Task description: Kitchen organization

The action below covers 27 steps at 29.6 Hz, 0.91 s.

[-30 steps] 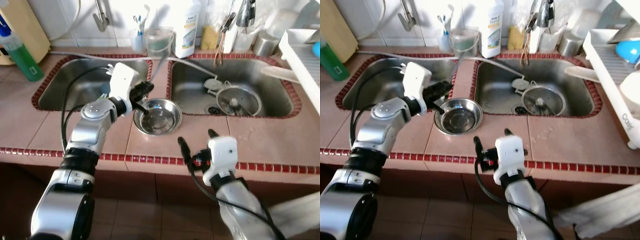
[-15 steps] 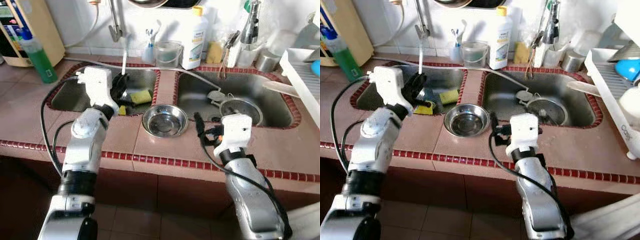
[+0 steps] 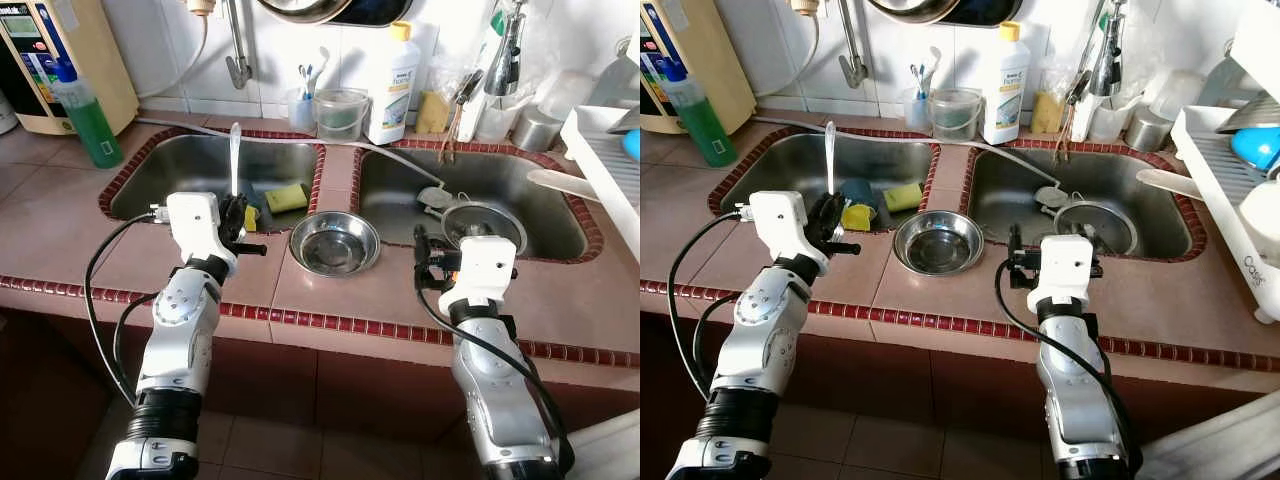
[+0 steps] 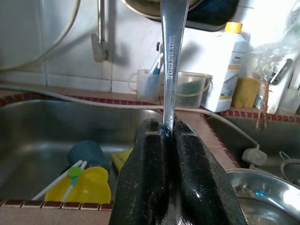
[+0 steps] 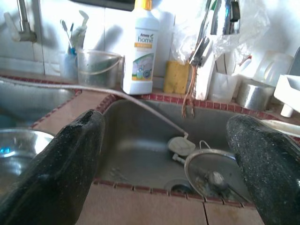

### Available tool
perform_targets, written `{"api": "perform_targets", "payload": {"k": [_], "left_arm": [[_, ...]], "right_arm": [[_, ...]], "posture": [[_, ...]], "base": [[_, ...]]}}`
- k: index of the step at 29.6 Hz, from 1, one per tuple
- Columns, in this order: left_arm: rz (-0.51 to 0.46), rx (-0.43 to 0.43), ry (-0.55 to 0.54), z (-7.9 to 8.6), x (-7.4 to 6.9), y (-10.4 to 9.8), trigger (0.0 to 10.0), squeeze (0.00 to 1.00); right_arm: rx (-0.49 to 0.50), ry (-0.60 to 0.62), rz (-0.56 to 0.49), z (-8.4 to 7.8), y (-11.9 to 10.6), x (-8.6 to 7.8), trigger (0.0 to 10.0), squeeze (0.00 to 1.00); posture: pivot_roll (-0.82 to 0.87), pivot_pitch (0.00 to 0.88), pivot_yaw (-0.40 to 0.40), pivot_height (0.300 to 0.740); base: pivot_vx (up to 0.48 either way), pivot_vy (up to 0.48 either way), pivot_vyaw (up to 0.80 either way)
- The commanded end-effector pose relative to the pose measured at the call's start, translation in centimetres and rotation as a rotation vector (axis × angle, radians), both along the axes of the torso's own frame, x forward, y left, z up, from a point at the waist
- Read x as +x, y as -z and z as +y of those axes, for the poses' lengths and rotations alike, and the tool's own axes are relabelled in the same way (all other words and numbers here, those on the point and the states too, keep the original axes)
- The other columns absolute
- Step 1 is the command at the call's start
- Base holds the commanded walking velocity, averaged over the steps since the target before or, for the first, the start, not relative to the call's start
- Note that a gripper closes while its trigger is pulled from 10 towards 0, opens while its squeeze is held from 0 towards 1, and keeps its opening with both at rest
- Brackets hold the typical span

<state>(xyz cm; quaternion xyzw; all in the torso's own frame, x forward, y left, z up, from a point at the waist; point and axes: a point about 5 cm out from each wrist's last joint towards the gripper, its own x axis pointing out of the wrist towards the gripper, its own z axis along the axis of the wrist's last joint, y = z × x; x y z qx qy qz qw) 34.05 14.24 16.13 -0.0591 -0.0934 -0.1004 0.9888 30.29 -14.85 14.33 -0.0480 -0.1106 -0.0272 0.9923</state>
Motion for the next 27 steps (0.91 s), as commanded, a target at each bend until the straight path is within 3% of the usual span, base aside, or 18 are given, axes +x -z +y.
{"api": "perform_targets", "payload": {"k": [1, 13, 27], "left_arm": [[-0.007, 0.029, 0.017, -0.3, 0.0, 0.0, 10.0, 0.0], [0.078, 0.069, 0.046, 0.1, -0.7, 1.8, 10.0, 0.0], [0.103, 0.079, 0.072, 0.1, -1.0, 2.1, 10.0, 0.0]], "right_arm": [[0.013, 0.003, -0.021, 0.2, -0.3, 0.3, 10.0, 0.0], [0.014, -0.005, -0.012, 0.9, 0.6, -0.3, 10.0, 0.0], [0.015, -0.027, 0.005, 1.7, 1.2, -0.8, 10.0, 0.0]], "posture": [[-0.14, 0.0, 0.042, 0.74], [-0.16, 0.0, 0.06, 0.74], [-0.15, 0.0, 0.06, 0.74]], "base": [[0.0, 0.0, 0.0], [0.0, 0.0, 0.0], [0.0, 0.065, 0.0]]}}
